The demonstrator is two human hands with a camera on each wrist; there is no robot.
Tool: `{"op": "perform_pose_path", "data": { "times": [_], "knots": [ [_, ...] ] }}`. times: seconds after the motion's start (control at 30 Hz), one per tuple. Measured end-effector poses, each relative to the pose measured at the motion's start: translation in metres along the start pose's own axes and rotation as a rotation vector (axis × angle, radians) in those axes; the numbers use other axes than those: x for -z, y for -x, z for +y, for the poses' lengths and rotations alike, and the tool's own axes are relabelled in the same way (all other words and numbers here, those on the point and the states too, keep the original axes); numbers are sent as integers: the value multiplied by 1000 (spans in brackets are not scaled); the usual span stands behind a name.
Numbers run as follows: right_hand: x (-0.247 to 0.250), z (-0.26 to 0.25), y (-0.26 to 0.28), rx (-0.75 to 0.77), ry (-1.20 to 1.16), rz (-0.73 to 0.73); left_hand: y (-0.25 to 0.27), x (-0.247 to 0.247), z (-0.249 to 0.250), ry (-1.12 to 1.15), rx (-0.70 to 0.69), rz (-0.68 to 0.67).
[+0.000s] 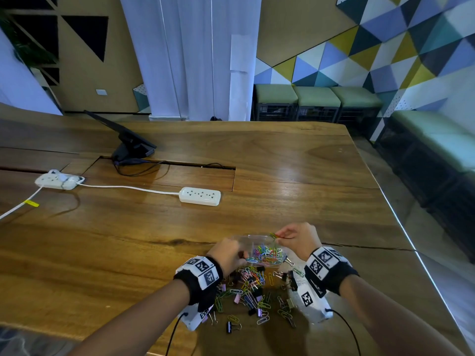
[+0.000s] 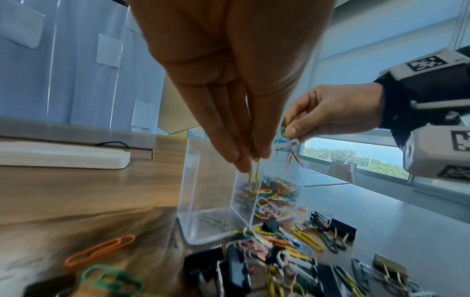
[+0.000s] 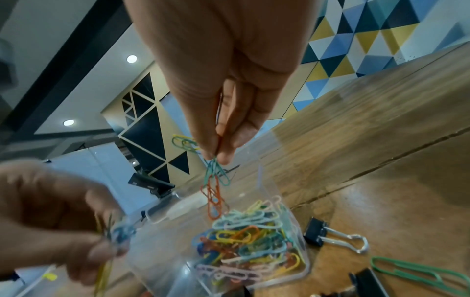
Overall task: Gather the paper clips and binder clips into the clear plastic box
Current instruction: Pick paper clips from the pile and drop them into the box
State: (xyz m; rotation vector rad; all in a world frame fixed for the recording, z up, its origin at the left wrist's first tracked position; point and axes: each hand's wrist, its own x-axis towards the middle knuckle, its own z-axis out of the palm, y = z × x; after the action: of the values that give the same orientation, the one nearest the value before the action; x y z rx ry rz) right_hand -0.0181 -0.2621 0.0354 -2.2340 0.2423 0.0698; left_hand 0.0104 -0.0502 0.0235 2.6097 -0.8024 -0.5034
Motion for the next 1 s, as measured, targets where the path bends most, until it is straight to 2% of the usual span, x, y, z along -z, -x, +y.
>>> {"op": "perform_pose_path", "data": {
  "times": [0.13, 0.4, 0.57, 0.67, 0.83, 0.9, 1.0],
  "knots": [
    [-10, 2, -3, -3, 134, -37, -13, 7, 10, 14, 2, 11],
    [-13, 5, 1, 89, 396, -157, -34, 5, 25, 71, 1, 46],
    [-5, 11, 8, 120, 321, -88, -43, 5, 36, 102, 10, 81],
    [-4, 17, 9, 141, 273, -9, -47, 4, 41, 205, 70, 136],
    [-9, 27, 8, 96, 290, -105, -49, -6, 43, 445, 194, 213],
    [-12, 28, 8, 89, 292, -120, -47, -10, 42, 433, 191, 239],
    [-16, 27, 8, 82, 336, -111, -44, -13, 41, 338, 141, 202]
  ]
}}
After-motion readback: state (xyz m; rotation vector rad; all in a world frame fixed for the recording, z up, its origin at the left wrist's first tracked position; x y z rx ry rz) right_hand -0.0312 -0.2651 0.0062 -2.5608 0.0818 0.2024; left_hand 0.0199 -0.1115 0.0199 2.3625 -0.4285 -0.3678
